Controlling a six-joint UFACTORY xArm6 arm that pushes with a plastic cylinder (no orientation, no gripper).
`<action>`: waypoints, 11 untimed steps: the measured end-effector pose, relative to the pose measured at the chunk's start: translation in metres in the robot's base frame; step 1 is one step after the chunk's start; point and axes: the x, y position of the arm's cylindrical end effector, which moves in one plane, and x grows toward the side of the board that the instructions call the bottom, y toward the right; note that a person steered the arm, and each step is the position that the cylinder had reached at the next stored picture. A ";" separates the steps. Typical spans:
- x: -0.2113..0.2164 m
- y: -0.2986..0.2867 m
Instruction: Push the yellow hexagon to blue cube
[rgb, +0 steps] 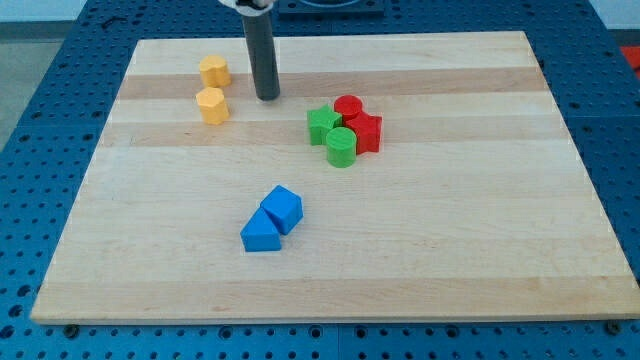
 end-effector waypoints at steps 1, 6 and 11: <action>-0.007 -0.046; 0.134 -0.043; 0.152 -0.126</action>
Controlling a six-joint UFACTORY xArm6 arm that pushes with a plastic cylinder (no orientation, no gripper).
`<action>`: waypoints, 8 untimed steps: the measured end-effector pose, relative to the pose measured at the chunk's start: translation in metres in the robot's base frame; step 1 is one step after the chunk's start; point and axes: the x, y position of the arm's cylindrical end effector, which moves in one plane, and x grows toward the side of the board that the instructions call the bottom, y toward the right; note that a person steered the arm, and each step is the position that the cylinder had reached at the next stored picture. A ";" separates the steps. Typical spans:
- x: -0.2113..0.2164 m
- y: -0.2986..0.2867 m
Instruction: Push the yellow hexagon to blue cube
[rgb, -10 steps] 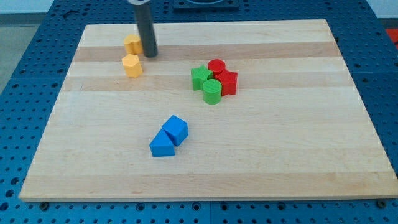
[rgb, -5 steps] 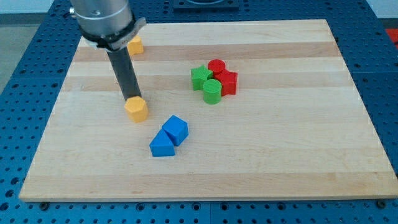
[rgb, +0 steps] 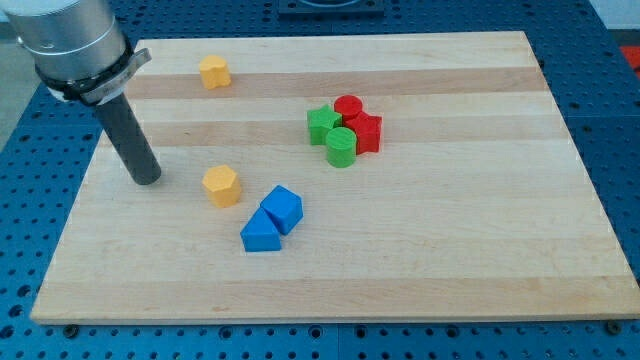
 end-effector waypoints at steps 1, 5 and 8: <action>0.000 -0.004; 0.020 0.059; -0.006 0.068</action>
